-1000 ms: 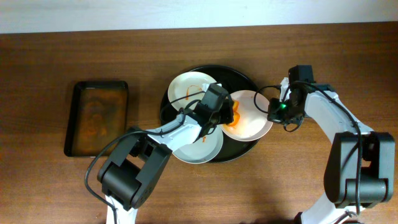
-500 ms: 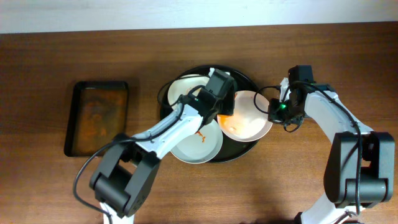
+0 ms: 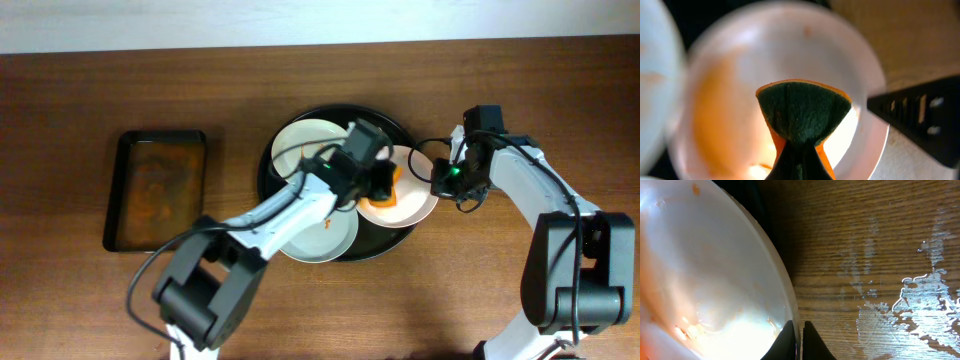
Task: Clean dirty plates on tray and stack at the side
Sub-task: 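Scrub the right plate with the sponge held in left gripper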
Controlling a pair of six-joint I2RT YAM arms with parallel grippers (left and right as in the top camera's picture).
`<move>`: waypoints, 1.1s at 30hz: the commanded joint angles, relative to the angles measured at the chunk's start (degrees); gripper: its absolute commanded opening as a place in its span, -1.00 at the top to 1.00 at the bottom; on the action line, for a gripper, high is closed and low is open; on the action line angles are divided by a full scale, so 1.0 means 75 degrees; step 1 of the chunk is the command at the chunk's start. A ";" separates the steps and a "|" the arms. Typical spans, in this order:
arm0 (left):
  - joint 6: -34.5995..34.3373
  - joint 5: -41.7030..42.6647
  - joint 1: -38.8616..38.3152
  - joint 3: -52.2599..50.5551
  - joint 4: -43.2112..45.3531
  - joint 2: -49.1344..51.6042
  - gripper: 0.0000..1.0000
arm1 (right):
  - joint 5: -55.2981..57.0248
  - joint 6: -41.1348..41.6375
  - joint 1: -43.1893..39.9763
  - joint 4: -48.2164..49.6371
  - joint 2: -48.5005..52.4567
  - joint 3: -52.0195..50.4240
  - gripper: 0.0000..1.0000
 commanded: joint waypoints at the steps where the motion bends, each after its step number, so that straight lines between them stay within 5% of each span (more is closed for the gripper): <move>1: -0.0533 0.0318 -0.0329 0.0137 0.0029 0.0565 0.99 | 0.0038 -0.0055 0.0020 -0.0009 0.0076 -0.0055 0.84; 6: -0.0501 -0.0224 -0.0356 0.0137 -0.0102 0.0947 0.99 | 0.0038 -0.0055 0.0020 -0.0020 0.0076 -0.0055 0.85; 13: 0.0994 -0.2690 -0.0020 0.0149 -0.0294 0.0965 0.99 | 0.0035 -0.0055 0.0020 -0.0096 0.0076 -0.0055 0.85; 22: 0.1842 -0.2652 0.0201 0.0772 -0.0691 0.0804 0.99 | 0.0038 -0.0055 0.0020 -0.0122 0.0076 -0.0055 0.83; 24: 0.1839 -0.2410 0.0198 0.1209 -0.0927 0.0618 0.99 | 0.0038 -0.0055 0.0020 -0.0117 0.0076 -0.0055 0.50; 33: 0.1836 -0.1874 0.0224 0.1699 -0.1664 -0.0216 0.99 | 0.0035 -0.0055 0.0020 -0.0058 0.0076 -0.0055 -0.01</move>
